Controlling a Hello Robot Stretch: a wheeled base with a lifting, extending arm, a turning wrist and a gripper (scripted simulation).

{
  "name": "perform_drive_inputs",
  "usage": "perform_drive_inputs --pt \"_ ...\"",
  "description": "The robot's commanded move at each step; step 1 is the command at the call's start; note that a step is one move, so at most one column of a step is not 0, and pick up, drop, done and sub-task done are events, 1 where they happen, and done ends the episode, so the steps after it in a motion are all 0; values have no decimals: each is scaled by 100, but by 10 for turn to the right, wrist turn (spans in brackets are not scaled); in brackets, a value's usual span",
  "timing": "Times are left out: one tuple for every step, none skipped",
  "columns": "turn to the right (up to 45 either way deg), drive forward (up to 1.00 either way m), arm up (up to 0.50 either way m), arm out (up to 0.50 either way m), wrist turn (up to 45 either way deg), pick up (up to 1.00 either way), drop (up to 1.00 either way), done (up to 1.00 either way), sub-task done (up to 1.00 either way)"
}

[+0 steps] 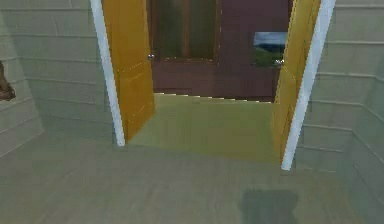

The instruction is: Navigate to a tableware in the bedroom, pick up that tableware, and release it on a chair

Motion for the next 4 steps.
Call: perform_drive_inputs --pt "0 100 0 0 0 0 0 0 0" --pt "30 0 0 0 0 0 0 0 0" --pt "0 100 0 0 0 0 0 0 0" --pt "0 80 0 0 0 0 0 0 0"
